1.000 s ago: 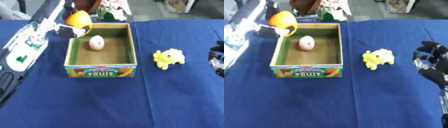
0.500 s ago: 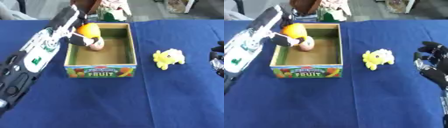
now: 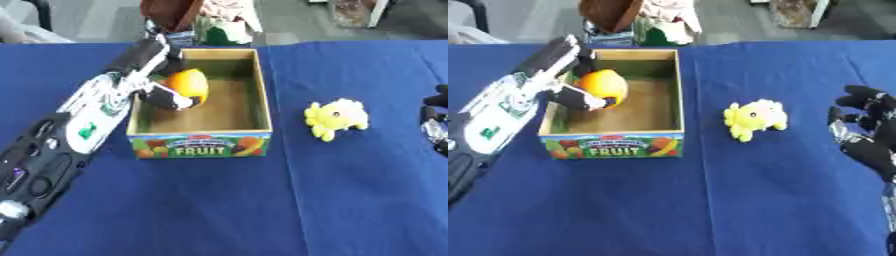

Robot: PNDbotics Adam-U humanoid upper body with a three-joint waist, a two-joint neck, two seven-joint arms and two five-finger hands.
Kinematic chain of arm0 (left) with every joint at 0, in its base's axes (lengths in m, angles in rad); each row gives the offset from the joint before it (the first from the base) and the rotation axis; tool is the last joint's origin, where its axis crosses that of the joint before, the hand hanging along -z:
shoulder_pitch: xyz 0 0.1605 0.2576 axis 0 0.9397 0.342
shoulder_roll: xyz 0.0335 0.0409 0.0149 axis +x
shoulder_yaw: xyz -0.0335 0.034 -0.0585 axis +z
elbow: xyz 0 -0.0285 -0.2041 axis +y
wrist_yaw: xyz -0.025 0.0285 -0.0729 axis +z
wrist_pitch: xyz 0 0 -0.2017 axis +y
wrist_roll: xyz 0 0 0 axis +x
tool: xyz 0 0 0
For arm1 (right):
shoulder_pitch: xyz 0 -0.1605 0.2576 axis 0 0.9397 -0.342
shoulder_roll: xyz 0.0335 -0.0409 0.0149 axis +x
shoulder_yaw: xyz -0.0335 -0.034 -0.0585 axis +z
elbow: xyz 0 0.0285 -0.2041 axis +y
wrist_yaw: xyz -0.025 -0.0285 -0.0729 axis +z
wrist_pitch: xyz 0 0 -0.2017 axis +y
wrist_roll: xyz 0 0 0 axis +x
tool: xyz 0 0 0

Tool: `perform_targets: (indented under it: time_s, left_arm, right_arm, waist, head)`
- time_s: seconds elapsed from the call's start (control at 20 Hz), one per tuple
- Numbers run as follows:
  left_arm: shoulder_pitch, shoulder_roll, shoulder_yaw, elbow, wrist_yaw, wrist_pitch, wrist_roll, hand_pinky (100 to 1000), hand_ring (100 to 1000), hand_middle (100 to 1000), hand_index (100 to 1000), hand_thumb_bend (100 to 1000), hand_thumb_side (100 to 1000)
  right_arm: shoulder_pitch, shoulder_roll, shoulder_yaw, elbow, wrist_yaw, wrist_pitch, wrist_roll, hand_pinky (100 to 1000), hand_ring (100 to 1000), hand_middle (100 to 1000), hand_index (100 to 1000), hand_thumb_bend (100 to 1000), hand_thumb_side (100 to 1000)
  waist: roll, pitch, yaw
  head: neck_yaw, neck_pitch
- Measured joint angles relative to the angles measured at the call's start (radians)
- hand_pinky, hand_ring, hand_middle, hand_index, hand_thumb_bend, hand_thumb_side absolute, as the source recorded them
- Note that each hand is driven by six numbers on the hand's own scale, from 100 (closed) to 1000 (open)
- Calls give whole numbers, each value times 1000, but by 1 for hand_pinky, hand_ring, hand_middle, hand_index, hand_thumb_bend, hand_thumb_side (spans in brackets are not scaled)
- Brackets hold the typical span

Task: Pick up objects on the table and place them in the box.

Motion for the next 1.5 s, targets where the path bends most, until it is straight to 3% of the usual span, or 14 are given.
perform_targets:
  time_s: [0.15, 0.25, 0.3, 0.4, 0.7, 1.15, 1.5]
  left_arm:
    - [8, 0, 1, -1, 14, -6, -5, 518, 654, 474, 623, 789, 100]
    - [13, 0, 3, -10, 25, -8, -4, 522, 662, 481, 630, 812, 146]
    - [17, 0, 5, -18, 31, -9, -2, 524, 670, 485, 633, 845, 225]
    - [24, 1, 16, -42, 47, -8, 6, 526, 680, 491, 636, 878, 285]
    - [60, 16, 72, -161, 131, 20, 59, 515, 688, 488, 625, 881, 304]
    - [191, 62, 200, -352, 331, 94, 187, 491, 689, 470, 601, 854, 268]
    - [289, 62, 265, -392, 439, 122, 269, 482, 691, 464, 594, 846, 261]
  right_arm:
    - [2, 0, 0, 0, 0, 1, 1, 619, 767, 606, 778, 189, 100]
    - [2, 0, 0, 0, 0, 1, 1, 619, 767, 606, 778, 189, 100]
    - [2, 0, 0, 0, 0, 1, 1, 619, 767, 606, 778, 189, 100]
    - [2, 0, 0, 0, 0, 1, 1, 619, 767, 606, 778, 188, 100]
    - [-14, -4, 0, 3, 0, 0, 0, 620, 767, 608, 778, 190, 100]
    - [-145, -104, 47, 84, 33, -42, 27, 626, 768, 616, 777, 202, 100]
    - [-268, -202, 121, 230, 108, -124, 76, 632, 769, 626, 779, 232, 100]
  waist:
    - [2, 0, 0]
    - [2, 0, 0]
    - [2, 0, 0]
    - [2, 0, 1]
    - [0, 0, 13]
    - [-12, -4, 54]
    - [-25, -9, 81]
  head:
    - [0, 0]
    - [-1, 0]
    - [-2, 0]
    - [-4, 0]
    - [-11, 0]
    - [-30, -1]
    - [-37, -1]
